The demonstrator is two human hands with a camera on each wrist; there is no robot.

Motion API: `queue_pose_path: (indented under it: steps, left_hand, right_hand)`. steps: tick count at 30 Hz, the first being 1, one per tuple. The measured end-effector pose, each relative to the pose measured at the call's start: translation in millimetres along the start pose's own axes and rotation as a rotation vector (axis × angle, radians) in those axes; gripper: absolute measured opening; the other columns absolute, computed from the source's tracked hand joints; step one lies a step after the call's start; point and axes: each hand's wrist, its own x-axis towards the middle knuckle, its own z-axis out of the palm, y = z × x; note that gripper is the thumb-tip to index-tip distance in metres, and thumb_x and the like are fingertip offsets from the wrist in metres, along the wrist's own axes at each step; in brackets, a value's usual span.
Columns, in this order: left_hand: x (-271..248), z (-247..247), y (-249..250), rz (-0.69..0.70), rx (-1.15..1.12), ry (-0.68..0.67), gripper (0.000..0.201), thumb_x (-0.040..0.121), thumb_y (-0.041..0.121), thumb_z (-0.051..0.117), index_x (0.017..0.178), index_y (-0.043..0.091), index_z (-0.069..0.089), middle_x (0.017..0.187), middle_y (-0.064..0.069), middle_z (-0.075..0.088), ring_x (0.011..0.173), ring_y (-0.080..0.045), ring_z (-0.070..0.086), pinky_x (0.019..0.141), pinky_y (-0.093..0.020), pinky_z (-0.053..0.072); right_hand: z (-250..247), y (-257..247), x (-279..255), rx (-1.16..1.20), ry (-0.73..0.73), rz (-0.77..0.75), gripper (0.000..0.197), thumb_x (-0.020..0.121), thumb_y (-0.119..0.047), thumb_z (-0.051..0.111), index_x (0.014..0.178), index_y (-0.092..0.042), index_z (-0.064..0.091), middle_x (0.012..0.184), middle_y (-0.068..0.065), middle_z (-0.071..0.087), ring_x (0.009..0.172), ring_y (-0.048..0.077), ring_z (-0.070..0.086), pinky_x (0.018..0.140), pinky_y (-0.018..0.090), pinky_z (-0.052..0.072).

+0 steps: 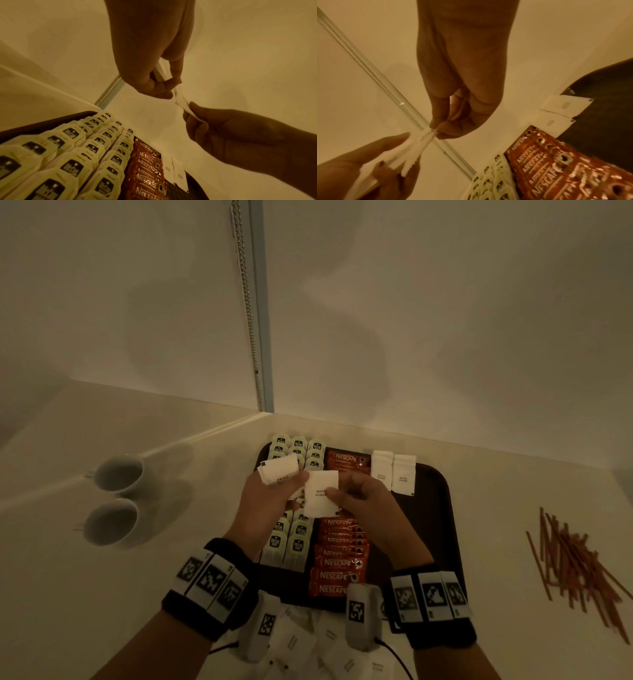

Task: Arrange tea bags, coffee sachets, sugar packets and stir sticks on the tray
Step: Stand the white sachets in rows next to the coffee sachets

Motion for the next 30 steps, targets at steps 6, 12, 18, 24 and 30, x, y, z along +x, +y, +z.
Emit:
queue_pose_path:
  steps: [6,12,18,24,30]
  left_hand:
    - [1,-8,1,-0.128,-0.199,-0.02,0.024,0.097,0.012,0.039,0.097,0.007,0.062,0.08,-0.013,0.068,0.062,-0.023,0.067,0.045,-0.022,0.051]
    - [0,-8,0,-0.168,-0.319,-0.025,0.025,0.098,0.011,0.033,0.098,0.009,0.058,0.09,-0.015,0.063,0.078,-0.027,0.063,0.049,-0.027,0.055]
    - [1,-6,-3,-0.186,-0.355,-0.038,0.024,0.098,0.015,0.033,0.101,0.011,0.056,0.09,-0.016,0.064,0.069,-0.025,0.069,0.059,-0.034,0.059]
    - [3,-9,-5,-0.215,-0.375,-0.06,0.027,0.099,0.017,0.031,0.103,0.009,0.056,0.093,-0.02,0.065,0.072,-0.031,0.069,0.059,-0.033,0.06]
    - [4,-7,-4,-0.258,-0.444,-0.087,0.026,0.099,0.012,0.029,0.104,0.009,0.055,0.103,-0.022,0.063,0.089,-0.037,0.064,0.067,-0.039,0.059]
  right_hand:
    - [-41,46,13,0.104,0.26,0.14,0.02,0.091,-0.01,0.055,0.111,-0.013,0.06,0.11,0.008,0.065,0.099,0.021,0.065,0.082,0.034,0.056]
    - [-84,94,42,-0.184,0.583,0.283,0.025,0.089,-0.011,0.06,0.114,-0.008,0.057,0.119,0.011,0.061,0.106,0.023,0.06,0.087,0.039,0.054]
    - [-90,98,67,-0.276,0.571,0.281,0.024,0.088,-0.01,0.063,0.112,-0.007,0.058,0.113,0.011,0.063,0.091,0.016,0.058,0.073,0.025,0.051]
    - [-90,99,79,-0.351,0.609,0.277,0.024,0.086,-0.01,0.065,0.109,-0.003,0.058,0.109,0.012,0.062,0.098,0.021,0.058,0.077,0.025,0.044]
    - [-87,110,86,-0.483,0.63,0.25,0.019,0.085,-0.011,0.067,0.1,-0.003,0.057,0.099,0.013,0.063,0.092,0.024,0.061,0.082,0.033,0.052]
